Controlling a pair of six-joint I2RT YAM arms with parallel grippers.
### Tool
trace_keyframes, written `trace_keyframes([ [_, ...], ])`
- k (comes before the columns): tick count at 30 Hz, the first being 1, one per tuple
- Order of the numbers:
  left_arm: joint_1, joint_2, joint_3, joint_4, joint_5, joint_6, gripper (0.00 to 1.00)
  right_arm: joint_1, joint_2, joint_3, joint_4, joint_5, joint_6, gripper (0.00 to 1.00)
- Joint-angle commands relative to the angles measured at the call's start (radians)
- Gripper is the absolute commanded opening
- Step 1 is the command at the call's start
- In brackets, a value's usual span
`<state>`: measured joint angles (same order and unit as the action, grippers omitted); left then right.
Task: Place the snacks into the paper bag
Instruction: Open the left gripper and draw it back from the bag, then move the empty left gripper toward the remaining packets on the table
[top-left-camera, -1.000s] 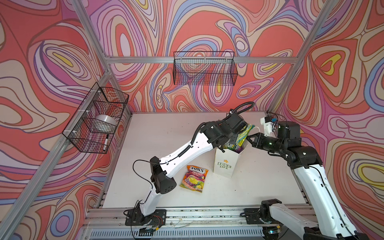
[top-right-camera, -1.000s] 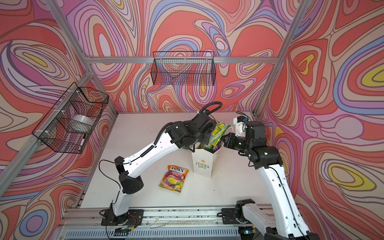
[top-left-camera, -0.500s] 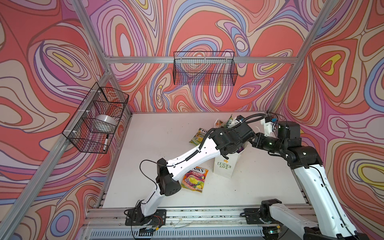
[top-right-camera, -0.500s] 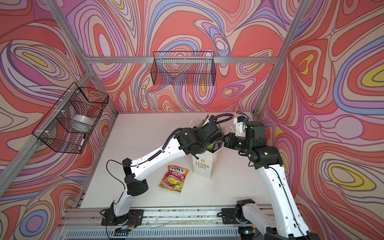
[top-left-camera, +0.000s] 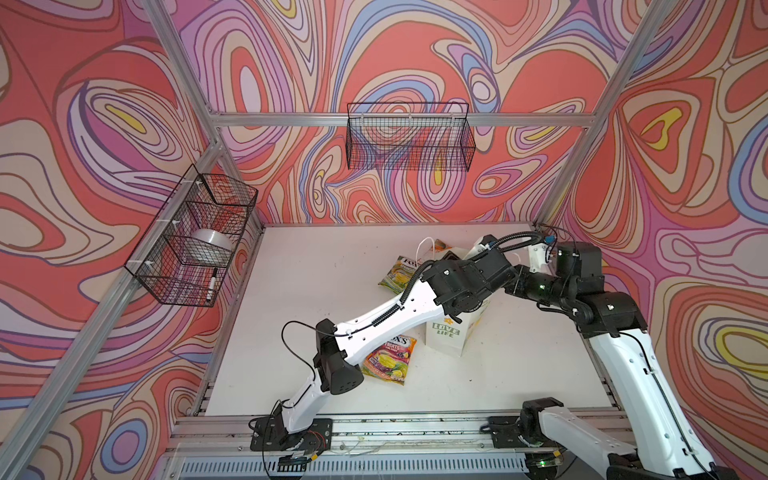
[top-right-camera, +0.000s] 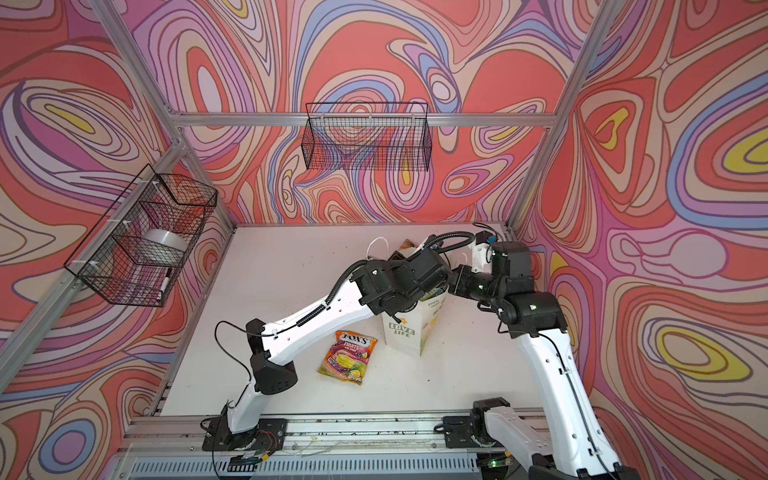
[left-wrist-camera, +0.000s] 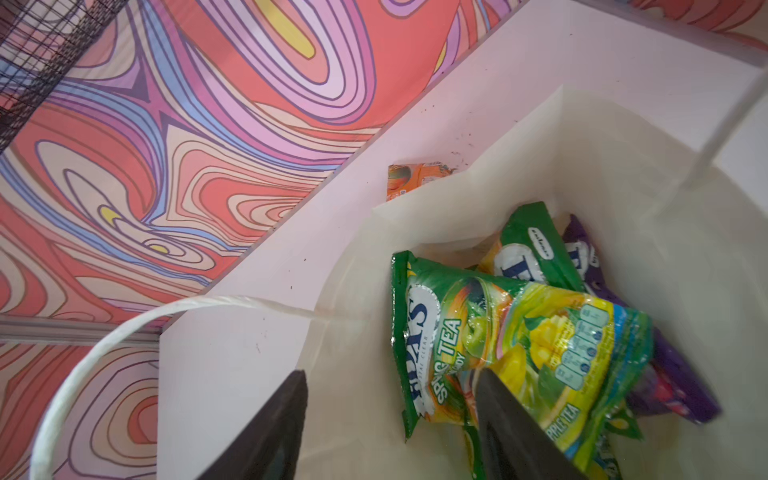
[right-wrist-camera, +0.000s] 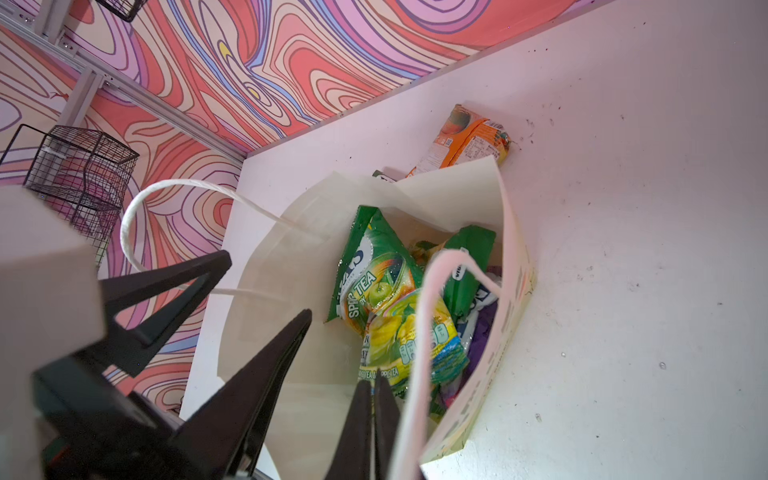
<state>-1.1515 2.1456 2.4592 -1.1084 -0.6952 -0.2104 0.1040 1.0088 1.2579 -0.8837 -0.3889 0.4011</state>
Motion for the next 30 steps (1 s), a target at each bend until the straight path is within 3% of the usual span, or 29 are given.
trace_keyframes([
  [1,0.002,-0.108,0.035,0.002,0.132,-0.02,0.82,-0.001,-0.023,0.028,0.034,0.005,-0.014,0.0],
  [6,0.041,-0.229,-0.017,0.027,0.328,-0.049,0.97,-0.001,-0.025,0.013,0.037,0.011,-0.017,0.0],
  [10,0.112,-0.386,-0.182,0.114,0.536,-0.094,1.0,-0.002,-0.031,0.002,0.04,0.014,-0.016,0.0],
  [14,0.184,-0.569,-0.402,0.215,0.65,-0.124,1.0,0.0,-0.035,0.005,0.032,0.016,-0.02,0.0],
  [23,0.305,-0.847,-0.782,0.218,0.681,-0.173,1.0,-0.001,-0.04,0.004,0.026,0.021,-0.025,0.0],
  [30,0.346,-0.872,-1.027,0.149,0.767,-0.22,1.0,-0.001,-0.037,-0.012,0.039,0.017,-0.025,0.0],
])
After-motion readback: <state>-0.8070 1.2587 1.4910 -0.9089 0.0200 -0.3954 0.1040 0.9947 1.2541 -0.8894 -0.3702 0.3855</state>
